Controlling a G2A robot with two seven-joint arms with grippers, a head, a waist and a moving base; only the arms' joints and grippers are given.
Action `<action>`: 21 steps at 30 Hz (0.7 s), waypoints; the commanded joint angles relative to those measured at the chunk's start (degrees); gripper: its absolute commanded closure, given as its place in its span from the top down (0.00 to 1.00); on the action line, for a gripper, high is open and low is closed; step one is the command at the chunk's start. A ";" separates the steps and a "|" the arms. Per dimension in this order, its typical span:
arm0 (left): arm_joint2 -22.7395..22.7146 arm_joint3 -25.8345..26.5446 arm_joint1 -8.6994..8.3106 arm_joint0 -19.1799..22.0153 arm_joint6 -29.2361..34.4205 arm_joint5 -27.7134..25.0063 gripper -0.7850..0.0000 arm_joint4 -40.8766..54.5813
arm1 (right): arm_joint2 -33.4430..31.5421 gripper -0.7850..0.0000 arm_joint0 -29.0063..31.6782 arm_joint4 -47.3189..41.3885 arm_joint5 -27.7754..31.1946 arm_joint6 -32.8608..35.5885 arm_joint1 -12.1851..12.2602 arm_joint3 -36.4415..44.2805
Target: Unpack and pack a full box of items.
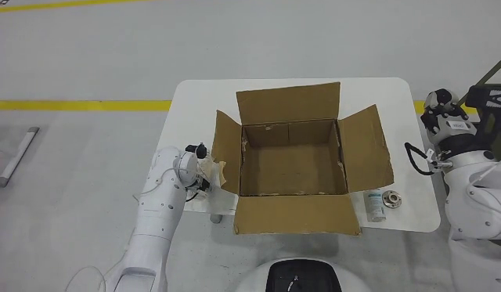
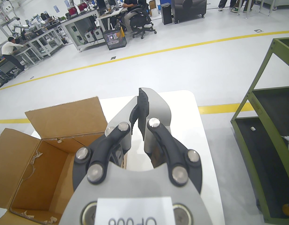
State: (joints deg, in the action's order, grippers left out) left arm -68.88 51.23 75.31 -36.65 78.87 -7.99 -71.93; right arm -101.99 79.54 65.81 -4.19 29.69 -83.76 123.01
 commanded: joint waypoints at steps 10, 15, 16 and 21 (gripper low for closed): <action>-2.66 5.02 -1.33 -0.91 1.88 -0.65 0.00 0.04 | 0.00 0.00 0.00 0.00 0.00 0.00 0.00 0.00; -5.31 14.88 -2.86 -4.21 3.22 -2.15 0.00 -3.91 | 0.00 0.00 0.00 0.00 0.00 0.00 0.00 0.00; -5.98 17.01 -3.10 -5.16 3.72 -2.33 0.00 -3.96 | 0.00 0.00 0.00 0.00 0.00 0.00 0.00 0.00; -9.93 27.34 -4.20 -8.66 7.20 -2.72 0.00 -3.10 | 0.00 0.00 0.00 0.00 0.00 0.00 0.00 0.00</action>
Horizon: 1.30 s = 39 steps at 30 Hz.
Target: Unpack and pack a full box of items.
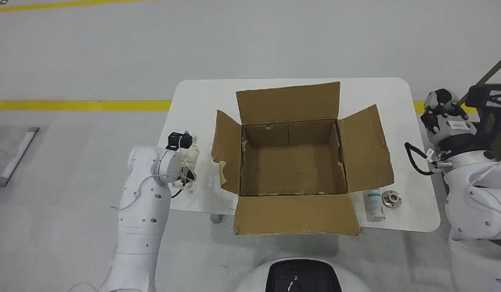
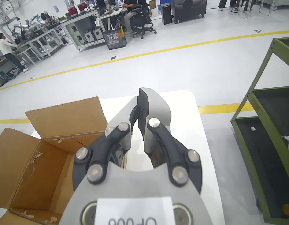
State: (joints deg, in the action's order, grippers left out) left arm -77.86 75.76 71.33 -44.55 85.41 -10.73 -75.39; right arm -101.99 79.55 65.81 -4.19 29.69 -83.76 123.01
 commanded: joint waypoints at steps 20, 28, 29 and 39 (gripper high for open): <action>-2.85 20.68 -1.10 2.42 -2.09 0.64 0.00 11.39 | 0.00 0.00 0.00 0.00 0.00 0.00 0.00 0.00; 2.86 18.83 -0.34 9.13 -3.09 -0.07 0.00 18.15 | 0.00 0.00 0.00 0.00 0.00 0.00 0.00 0.00; 3.47 18.62 -0.21 9.92 -3.04 0.14 0.00 19.59 | 0.00 0.00 0.00 0.00 0.00 0.00 0.00 0.00; 8.97 19.31 0.36 13.69 -0.79 0.00 0.00 28.99 | 0.00 0.00 0.00 0.00 0.00 0.00 0.00 0.00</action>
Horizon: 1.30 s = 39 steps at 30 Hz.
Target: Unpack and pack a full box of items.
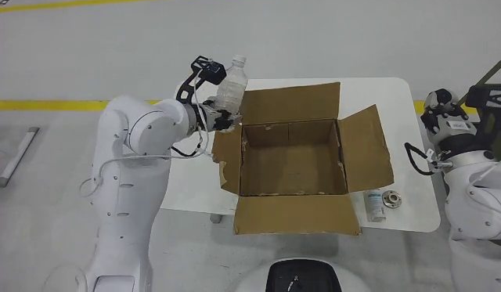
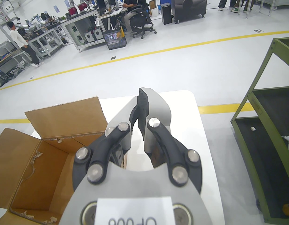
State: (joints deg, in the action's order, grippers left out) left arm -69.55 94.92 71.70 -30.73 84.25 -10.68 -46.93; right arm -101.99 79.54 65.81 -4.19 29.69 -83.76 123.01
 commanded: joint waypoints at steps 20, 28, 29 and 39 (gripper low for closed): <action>1.94 0.63 -0.23 -0.81 1.12 -1.64 0.00 -1.59 | -2.85 0.00 3.26 -3.22 11.85 -12.46 0.92 -2.01; 6.21 0.52 0.37 0.31 2.03 -0.80 0.00 7.66 | -4.97 0.00 4.28 -4.22 12.89 -14.16 1.53 -3.48; 6.72 0.04 0.50 0.76 2.39 -0.17 0.00 9.44 | -4.94 0.00 4.27 -4.31 12.58 -14.18 1.57 -3.49; 16.03 -7.93 1.32 3.11 3.75 8.70 0.00 20.88 | -4.45 0.00 4.58 -5.77 12.02 -14.12 2.08 -3.15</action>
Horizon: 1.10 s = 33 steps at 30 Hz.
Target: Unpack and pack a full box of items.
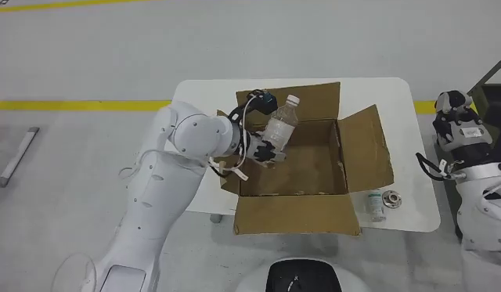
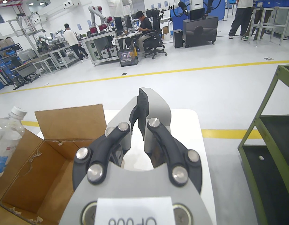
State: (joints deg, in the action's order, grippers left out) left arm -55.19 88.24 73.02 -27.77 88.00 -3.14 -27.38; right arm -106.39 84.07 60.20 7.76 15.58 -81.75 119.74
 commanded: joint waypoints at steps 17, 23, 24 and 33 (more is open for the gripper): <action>3.16 -2.17 -0.03 0.25 0.00 1.44 0.00 1.90 | -0.18 0.00 0.65 -2.64 0.49 0.73 1.05 1.69; 3.43 -2.15 -0.02 -0.61 -1.25 1.59 0.00 1.99 | 0.23 0.00 0.79 -2.84 0.28 0.78 1.35 2.04; 3.81 -1.91 0.02 -1.30 -2.03 1.70 0.00 2.34 | 0.26 0.00 0.80 -2.94 0.10 0.74 1.39 2.04; 9.39 -5.42 1.27 -0.24 0.00 12.56 0.00 5.23 | 1.16 0.00 1.39 -3.61 -0.99 0.91 1.73 2.46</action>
State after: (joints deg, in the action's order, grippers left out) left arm -46.79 83.79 74.06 -28.69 87.93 7.68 -23.22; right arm -105.40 85.39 56.59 6.87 16.54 -80.05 122.14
